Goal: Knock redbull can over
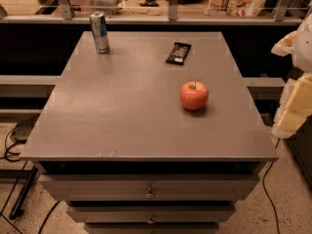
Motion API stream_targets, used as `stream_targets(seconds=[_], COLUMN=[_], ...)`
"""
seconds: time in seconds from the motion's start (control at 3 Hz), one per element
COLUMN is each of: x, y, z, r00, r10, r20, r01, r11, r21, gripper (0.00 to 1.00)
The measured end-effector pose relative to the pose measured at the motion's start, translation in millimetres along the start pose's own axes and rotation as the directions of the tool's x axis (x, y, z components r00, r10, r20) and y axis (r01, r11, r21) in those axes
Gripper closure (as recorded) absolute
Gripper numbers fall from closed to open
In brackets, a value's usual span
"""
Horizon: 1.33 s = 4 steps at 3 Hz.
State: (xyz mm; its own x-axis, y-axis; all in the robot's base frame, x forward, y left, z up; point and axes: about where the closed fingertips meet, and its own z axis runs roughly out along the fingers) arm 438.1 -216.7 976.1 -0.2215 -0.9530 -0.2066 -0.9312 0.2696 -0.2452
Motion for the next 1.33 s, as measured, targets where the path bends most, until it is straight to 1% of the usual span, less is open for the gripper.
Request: stream_targets(seconds=[0.67, 1.0, 1.33], x=[-1.1, -18.6, -73.4], y=[-0.8, -13.6, -45.2], z=[0.2, 3.3, 9.3], r00=[1.0, 0.995, 0.961], r10=[0.003, 0.042, 0.028], r20=[0.005, 0.092, 0.275], r01=[-0.003, -0.045, -0.046], r11=[1.0, 0.9985, 0.9971], r21=[0.002, 0.031, 0.061], gripper=[0.0, 0.0, 0.0])
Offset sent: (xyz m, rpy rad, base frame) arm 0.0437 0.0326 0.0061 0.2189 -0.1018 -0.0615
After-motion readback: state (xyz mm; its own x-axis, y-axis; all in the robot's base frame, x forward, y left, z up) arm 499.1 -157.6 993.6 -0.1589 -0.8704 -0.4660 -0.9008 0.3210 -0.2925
